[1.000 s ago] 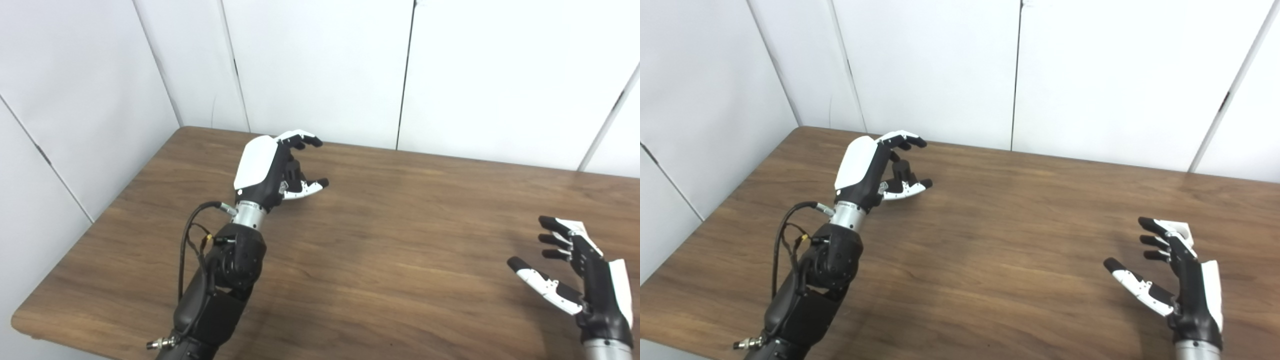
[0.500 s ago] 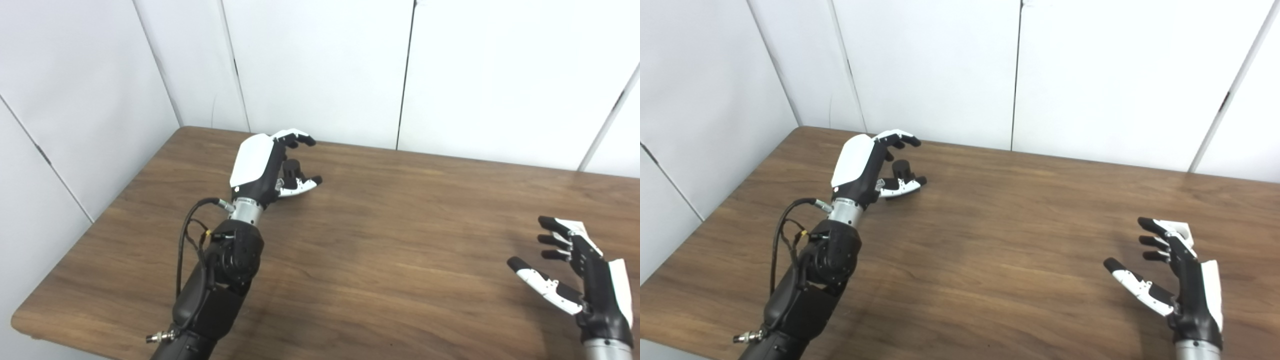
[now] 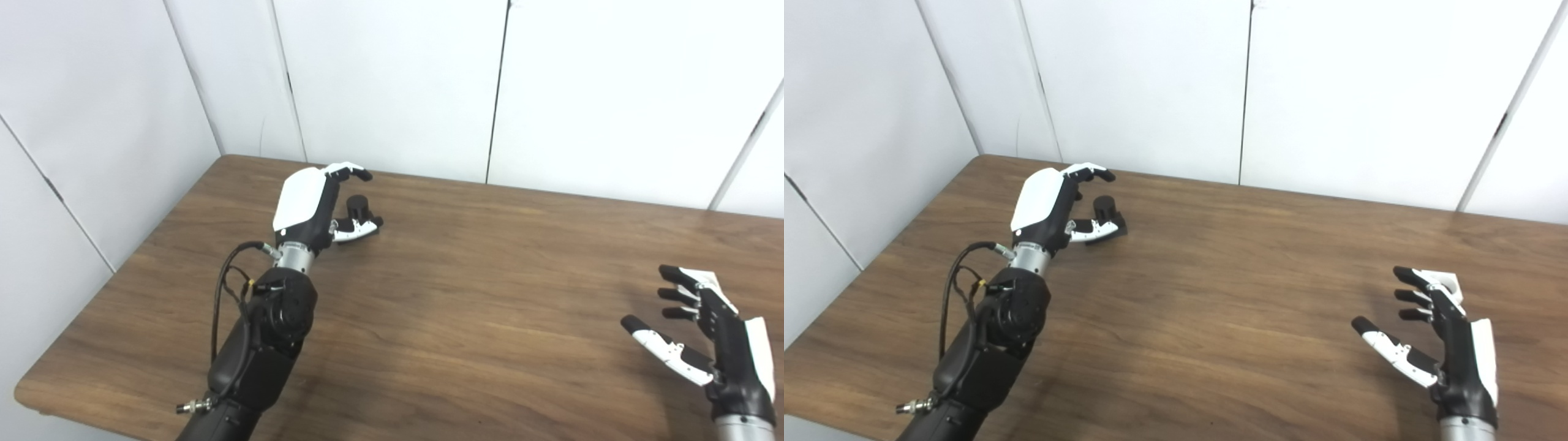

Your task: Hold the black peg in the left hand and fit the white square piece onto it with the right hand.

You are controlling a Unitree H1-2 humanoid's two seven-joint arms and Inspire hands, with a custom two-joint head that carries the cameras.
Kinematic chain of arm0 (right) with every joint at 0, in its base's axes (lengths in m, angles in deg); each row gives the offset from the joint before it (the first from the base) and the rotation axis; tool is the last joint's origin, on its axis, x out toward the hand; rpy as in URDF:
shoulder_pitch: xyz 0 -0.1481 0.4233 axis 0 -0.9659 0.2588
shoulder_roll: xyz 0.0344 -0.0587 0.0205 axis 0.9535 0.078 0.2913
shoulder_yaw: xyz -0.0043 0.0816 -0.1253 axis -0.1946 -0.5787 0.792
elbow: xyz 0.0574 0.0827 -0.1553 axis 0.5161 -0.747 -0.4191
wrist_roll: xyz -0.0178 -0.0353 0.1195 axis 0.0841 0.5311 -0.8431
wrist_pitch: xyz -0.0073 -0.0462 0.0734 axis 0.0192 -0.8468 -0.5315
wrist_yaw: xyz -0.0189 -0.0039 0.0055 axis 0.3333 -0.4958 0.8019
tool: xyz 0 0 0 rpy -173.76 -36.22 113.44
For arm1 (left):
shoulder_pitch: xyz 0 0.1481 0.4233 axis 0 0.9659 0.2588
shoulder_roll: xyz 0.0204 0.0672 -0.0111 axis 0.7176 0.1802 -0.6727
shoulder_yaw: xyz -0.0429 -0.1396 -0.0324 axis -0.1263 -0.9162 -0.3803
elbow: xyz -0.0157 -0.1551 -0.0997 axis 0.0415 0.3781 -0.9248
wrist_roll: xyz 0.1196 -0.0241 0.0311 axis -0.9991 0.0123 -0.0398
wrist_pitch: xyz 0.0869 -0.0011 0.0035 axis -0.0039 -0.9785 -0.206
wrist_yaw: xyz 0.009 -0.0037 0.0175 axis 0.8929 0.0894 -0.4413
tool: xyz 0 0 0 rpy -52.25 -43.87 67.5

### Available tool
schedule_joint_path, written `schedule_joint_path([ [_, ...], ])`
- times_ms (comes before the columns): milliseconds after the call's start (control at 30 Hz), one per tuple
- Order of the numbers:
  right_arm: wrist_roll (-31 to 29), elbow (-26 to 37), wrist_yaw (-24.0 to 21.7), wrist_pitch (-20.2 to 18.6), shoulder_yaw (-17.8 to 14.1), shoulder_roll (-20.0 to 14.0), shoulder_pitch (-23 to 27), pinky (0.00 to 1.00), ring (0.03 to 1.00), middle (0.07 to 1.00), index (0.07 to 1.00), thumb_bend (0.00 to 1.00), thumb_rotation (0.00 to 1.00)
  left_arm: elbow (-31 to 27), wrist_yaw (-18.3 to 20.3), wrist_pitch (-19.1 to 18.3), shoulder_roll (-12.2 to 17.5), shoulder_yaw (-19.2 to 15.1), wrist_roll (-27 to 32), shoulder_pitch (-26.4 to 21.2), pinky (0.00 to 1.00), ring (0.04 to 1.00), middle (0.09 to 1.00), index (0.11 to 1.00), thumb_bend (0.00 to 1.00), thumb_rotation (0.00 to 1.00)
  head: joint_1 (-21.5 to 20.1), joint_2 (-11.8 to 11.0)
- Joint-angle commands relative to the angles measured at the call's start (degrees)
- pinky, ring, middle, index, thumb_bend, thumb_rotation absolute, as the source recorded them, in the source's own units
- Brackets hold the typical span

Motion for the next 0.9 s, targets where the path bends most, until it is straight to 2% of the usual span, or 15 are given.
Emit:
schedule_joint_path([
  [0,1.0,-2.6,0.3,2.3,-0.9,-2.2,-0.4,0.61,0.719,0.790,0.751,0.68,0.34,-0.6,-2.3,0.2,1.8,-0.4,-1.5,-3.2,0.60,0.769,0.783,0.660,0.64,0.16,0.0,0.0],
  [133,0.4,-2.6,0.1,2.5,-1.0,-2.0,-0.6,0.62,0.722,0.792,0.752,0.68,0.33,0.2,-3.2,-0.4,2.1,0.1,-3.5,-3.5,0.62,0.782,0.791,0.659,0.65,0.16,0.0,0.0],
  [367,0.7,-2.4,0.3,2.6,-0.9,-2.0,-1.1,0.61,0.714,0.800,0.758,0.68,0.34,1.6,-4.6,-0.7,2.3,0.3,-4.9,-3.8,0.79,0.849,0.830,0.667,0.67,0.19,-0.1,0.1],
  [500,0.7,-2.9,0.3,3.3,-0.8,-2.0,-1.3,0.60,0.706,0.794,0.750,0.67,0.32,2.5,-4.0,-2.1,2.6,0.6,-5.7,-4.2,0.90,0.898,0.863,0.685,0.68,0.26,-0.2,0.2],
  [867,0.6,-2.5,0.4,3.5,-0.9,-1.6,-1.9,0.60,0.711,0.790,0.742,0.67,0.31,5.3,-3.5,-5.9,3.5,2.1,-7.6,-5.8,0.91,0.935,0.901,0.707,0.76,0.37,-0.6,0.2],
])
